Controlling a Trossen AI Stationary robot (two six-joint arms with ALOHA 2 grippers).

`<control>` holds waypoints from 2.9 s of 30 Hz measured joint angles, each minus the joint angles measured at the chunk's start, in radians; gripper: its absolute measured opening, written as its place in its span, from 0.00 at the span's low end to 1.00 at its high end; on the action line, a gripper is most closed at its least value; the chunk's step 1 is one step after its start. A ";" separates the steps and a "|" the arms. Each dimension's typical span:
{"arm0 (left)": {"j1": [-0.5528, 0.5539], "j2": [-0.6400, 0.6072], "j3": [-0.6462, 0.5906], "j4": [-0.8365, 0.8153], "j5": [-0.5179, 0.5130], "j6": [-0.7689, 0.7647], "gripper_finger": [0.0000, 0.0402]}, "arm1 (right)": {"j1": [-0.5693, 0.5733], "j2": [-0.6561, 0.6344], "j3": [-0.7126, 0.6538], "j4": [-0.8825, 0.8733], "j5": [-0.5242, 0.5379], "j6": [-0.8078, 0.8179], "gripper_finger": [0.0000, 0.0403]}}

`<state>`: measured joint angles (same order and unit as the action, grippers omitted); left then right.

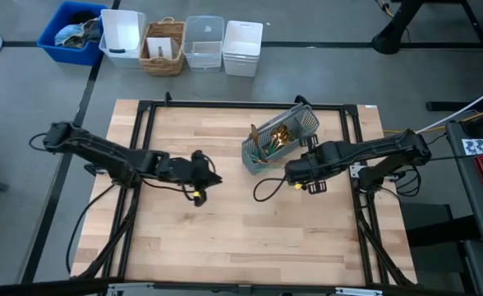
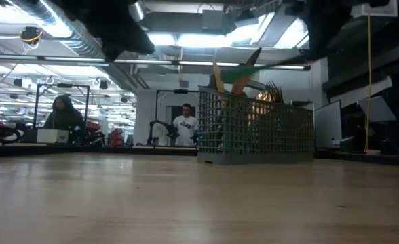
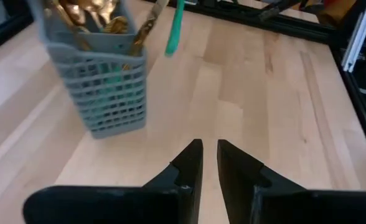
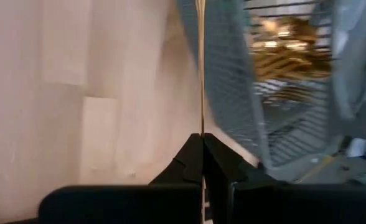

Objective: Sort silverware
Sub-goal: Put the knife into the basket, then return to Home Position

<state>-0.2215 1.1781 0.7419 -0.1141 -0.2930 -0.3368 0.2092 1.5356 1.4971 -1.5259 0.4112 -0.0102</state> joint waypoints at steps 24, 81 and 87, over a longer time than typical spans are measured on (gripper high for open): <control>-0.040 -0.166 -0.213 0.132 -0.164 0.004 0.10 | 0.000 0.000 0.135 -0.014 0.626 -0.528 0.01; -0.040 -0.166 -0.213 0.208 -0.235 0.154 0.10 | -0.014 0.244 0.085 0.470 0.536 -1.094 0.08; -0.040 -0.166 -0.213 0.209 -0.235 0.162 0.10 | -0.013 0.244 0.085 0.530 0.536 -1.091 0.22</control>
<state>-0.2611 1.0122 0.5293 0.0949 -0.5282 -0.1744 0.1959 1.7794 1.5822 -0.9962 0.9470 -1.1010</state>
